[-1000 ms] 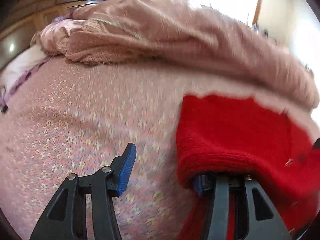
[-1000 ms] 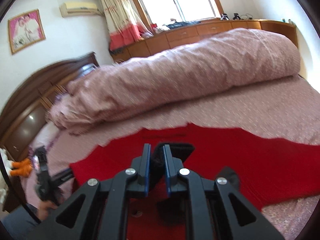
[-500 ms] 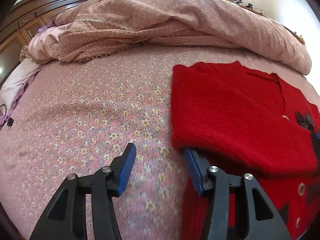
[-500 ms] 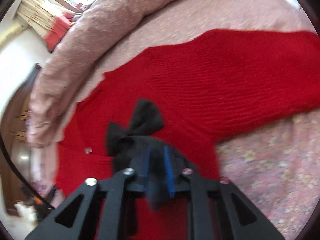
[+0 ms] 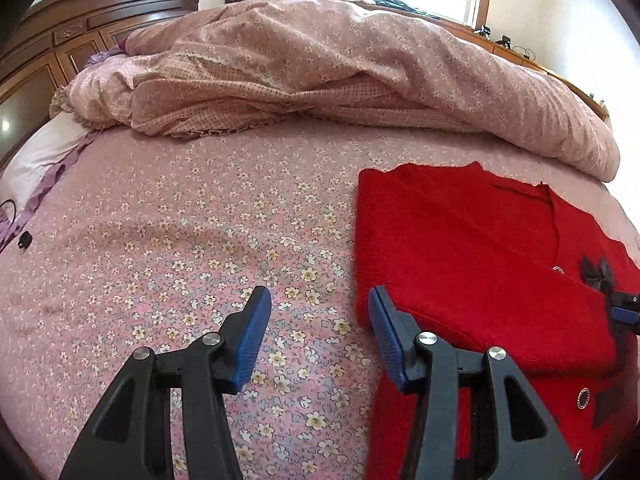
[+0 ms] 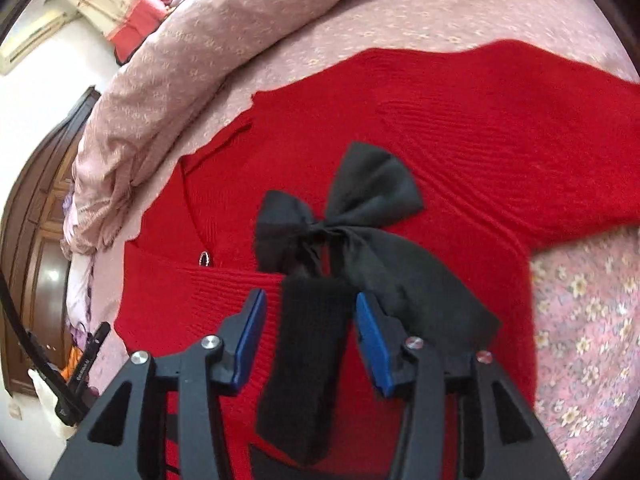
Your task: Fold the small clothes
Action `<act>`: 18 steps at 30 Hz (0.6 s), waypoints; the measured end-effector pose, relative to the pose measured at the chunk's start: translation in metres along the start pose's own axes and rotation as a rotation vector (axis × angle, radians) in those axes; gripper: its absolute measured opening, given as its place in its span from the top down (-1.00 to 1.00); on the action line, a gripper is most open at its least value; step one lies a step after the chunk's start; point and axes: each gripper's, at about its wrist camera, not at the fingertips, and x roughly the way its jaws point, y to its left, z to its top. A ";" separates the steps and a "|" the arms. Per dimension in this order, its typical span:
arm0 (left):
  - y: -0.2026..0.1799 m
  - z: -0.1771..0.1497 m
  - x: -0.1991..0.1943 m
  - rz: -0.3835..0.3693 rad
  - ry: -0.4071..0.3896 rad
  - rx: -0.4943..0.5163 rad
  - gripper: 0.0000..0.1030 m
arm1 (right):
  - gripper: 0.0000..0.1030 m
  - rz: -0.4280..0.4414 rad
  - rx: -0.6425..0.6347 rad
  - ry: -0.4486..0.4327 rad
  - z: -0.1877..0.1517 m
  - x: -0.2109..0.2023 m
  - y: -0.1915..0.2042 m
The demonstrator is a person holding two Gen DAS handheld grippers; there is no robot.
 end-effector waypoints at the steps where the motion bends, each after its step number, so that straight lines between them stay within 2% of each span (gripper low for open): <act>1: 0.001 0.001 0.001 -0.005 0.000 -0.006 0.13 | 0.04 0.013 0.007 -0.007 0.000 -0.001 -0.003; 4: -0.002 0.004 0.001 -0.014 -0.009 -0.002 0.13 | 0.04 0.049 0.006 -0.015 -0.001 0.005 0.001; 6: -0.006 0.005 0.000 -0.015 -0.019 0.015 0.13 | 0.72 0.089 -0.017 0.000 -0.002 0.012 0.008; 9: -0.013 0.005 0.002 -0.023 -0.019 0.040 0.13 | 0.74 0.061 -0.040 -0.014 -0.005 0.015 0.017; 15: -0.029 0.009 0.003 -0.048 -0.049 0.080 0.13 | 0.76 0.079 -0.054 -0.059 -0.001 -0.001 0.027; 18: -0.036 0.012 0.002 -0.047 -0.070 0.105 0.13 | 0.76 0.024 -0.094 -0.071 0.011 -0.009 0.034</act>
